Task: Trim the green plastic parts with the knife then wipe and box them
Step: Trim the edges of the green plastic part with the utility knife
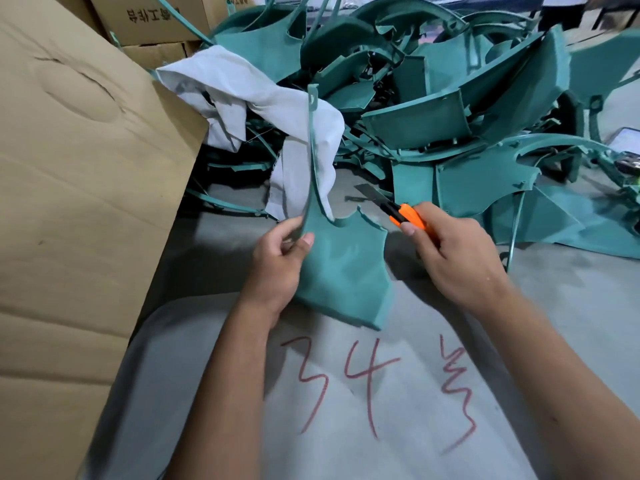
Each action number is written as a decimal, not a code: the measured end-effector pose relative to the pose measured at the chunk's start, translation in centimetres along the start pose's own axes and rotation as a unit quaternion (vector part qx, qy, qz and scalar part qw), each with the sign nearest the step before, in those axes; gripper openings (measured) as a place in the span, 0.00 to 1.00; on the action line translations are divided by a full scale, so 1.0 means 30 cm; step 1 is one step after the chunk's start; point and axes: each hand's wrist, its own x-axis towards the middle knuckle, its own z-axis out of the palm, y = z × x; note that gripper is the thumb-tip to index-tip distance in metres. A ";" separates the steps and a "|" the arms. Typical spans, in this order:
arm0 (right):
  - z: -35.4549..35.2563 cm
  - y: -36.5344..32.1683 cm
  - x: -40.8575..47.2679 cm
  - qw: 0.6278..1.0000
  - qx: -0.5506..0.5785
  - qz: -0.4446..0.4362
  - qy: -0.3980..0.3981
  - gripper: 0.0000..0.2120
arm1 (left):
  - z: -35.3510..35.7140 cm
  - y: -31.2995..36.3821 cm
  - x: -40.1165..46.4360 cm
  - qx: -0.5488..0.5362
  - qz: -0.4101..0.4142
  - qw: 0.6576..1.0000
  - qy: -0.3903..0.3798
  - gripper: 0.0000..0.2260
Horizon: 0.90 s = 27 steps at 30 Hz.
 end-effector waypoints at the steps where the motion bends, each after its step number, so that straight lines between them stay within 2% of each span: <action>1: -0.003 0.001 -0.001 1.000 -0.006 -0.004 0.003 0.12 | -0.006 0.000 -0.002 -0.020 -0.001 0.999 -0.026 0.14; 4: -0.015 0.005 0.000 0.999 0.012 -0.030 0.010 0.11 | -0.017 0.008 -0.012 -0.039 -0.005 0.995 -0.094 0.14; 6: -0.016 0.002 0.000 0.998 0.026 -0.047 -0.020 0.12 | -0.019 0.004 -0.016 -0.030 -0.009 0.992 -0.119 0.14; 9: -0.010 0.003 -0.001 0.996 -0.012 -0.069 -0.059 0.11 | -0.024 0.001 -0.020 -0.014 -0.007 0.991 -0.130 0.15; 12: -0.010 0.008 0.003 0.997 -0.035 -0.049 -0.058 0.12 | -0.034 0.007 -0.020 -0.016 -0.020 0.990 -0.142 0.14; 15: -0.017 0.021 0.004 0.998 -0.061 -0.013 -0.008 0.11 | -0.035 0.005 -0.024 -0.008 -0.033 0.988 -0.150 0.14; 20: -0.022 0.022 0.008 0.986 -0.130 0.037 0.099 0.14 | -0.032 0.004 -0.026 0.012 -0.042 0.988 -0.147 0.13; 23: -0.037 0.025 0.012 0.968 -0.148 0.092 0.182 0.11 | -0.029 -0.001 -0.028 0.024 -0.047 0.990 -0.130 0.13; 27: -0.022 -0.012 0.003 0.952 -0.149 0.115 0.243 0.08 | -0.014 -0.004 -0.026 0.026 -0.057 0.992 -0.110 0.14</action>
